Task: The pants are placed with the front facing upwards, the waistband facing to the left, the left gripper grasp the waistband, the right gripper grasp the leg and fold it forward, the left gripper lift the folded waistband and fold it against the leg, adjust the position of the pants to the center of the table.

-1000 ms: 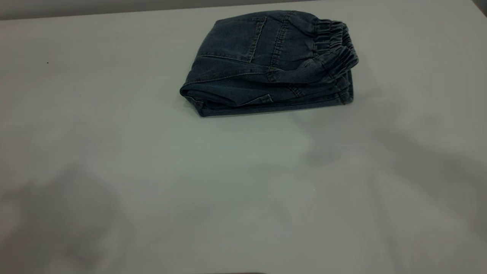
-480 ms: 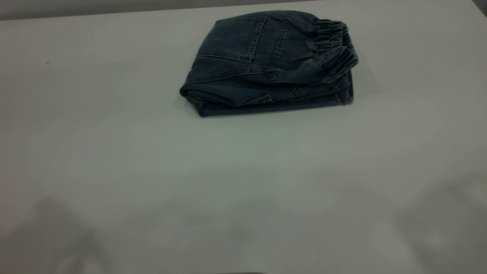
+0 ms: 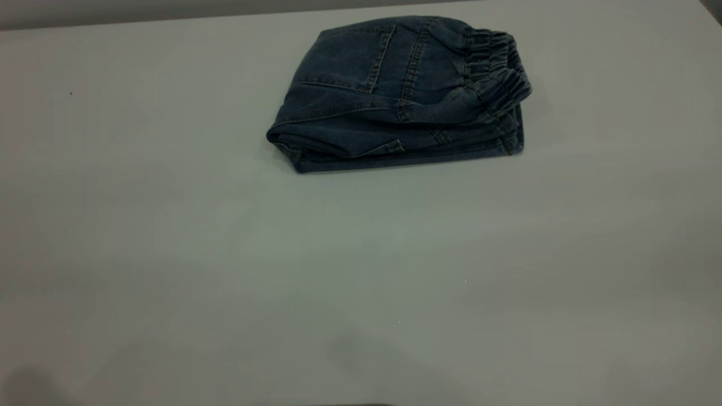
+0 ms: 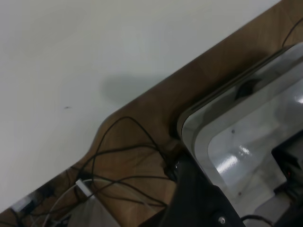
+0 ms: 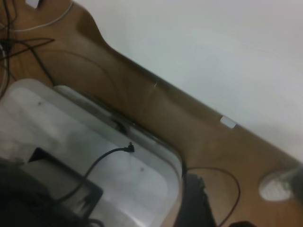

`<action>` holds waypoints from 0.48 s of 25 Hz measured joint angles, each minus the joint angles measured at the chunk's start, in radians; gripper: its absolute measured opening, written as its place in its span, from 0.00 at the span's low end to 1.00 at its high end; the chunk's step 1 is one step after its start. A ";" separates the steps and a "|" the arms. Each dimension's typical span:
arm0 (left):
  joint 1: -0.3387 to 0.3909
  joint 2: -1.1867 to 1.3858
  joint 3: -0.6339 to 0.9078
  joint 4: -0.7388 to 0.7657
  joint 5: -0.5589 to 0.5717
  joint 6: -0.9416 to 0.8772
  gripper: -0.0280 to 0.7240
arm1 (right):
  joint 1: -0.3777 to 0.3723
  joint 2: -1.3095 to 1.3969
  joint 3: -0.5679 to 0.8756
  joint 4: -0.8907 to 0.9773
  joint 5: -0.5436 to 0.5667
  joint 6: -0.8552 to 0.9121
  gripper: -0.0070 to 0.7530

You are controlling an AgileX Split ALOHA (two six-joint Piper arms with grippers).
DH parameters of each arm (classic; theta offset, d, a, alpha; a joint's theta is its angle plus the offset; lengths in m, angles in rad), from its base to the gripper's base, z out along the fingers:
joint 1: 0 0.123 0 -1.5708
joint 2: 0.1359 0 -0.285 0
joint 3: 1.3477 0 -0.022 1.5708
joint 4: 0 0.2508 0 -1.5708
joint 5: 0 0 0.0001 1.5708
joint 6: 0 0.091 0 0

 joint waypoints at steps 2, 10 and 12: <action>0.000 -0.034 0.045 0.000 -0.029 -0.018 0.75 | 0.000 -0.063 0.041 -0.019 -0.024 0.007 0.58; 0.000 -0.156 0.083 0.002 -0.029 -0.085 0.75 | 0.000 -0.200 0.054 -0.109 -0.041 0.094 0.58; 0.000 -0.182 0.083 0.002 -0.028 -0.085 0.75 | 0.000 -0.202 0.054 -0.116 -0.041 0.100 0.58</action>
